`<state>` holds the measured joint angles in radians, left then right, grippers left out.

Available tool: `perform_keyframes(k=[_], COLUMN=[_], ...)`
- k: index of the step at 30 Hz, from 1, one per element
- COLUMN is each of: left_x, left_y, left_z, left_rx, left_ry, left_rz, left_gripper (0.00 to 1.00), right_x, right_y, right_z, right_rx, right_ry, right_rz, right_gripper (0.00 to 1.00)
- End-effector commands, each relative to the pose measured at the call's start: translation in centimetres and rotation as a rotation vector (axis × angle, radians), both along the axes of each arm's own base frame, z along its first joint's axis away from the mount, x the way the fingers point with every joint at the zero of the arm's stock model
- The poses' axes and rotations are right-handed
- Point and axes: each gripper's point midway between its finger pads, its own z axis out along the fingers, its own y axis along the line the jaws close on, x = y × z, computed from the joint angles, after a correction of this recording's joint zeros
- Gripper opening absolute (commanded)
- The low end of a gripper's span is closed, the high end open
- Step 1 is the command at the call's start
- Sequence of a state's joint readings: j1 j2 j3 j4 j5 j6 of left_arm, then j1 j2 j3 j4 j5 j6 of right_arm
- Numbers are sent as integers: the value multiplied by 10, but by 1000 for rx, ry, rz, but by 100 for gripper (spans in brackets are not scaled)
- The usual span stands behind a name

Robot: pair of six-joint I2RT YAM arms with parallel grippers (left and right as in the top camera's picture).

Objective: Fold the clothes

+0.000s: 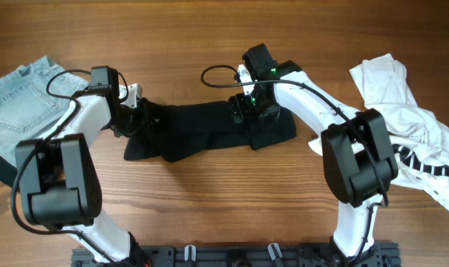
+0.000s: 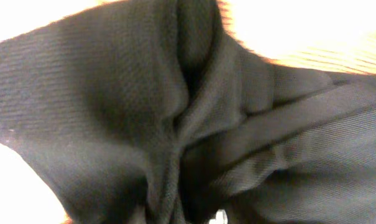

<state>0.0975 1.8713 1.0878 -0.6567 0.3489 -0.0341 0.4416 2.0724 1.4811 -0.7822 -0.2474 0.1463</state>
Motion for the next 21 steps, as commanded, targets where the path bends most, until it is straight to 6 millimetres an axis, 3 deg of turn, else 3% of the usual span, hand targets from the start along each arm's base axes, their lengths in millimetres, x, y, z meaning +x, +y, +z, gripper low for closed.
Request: perform_keyframes(k=[1, 5, 10, 12, 14, 16, 18, 21], left_x=[-32, -23, -2, 6, 9, 9, 8, 11], left_y=[6, 34, 80, 91, 90, 79, 66, 29], left_z=[-32, -5, 56, 80, 100, 109, 112, 112], left_rx=[45, 199, 370, 386, 373, 364, 366, 375], left_ry=[146, 160, 123, 104, 105, 109, 112, 92], left_rz=[-6, 48, 136, 181, 208, 182, 144, 51], left_gripper=[18, 14, 15, 16, 16, 17, 18, 19], right_x=[-4, 12, 43, 46, 42, 36, 32, 30], right_y=[-11, -37, -95, -120, -142, -152, -155, -155], right_z=[-13, 9, 84, 101, 108, 105, 102, 100], right_rx=[-37, -76, -21, -19, -29, -44, -55, -58], right_ry=[43, 8, -136, -166, -160, -136, -117, -112], right_rz=[-25, -87, -241, -282, -306, -300, -283, -276], right_gripper=[77, 74, 81, 82, 82, 82, 82, 82])
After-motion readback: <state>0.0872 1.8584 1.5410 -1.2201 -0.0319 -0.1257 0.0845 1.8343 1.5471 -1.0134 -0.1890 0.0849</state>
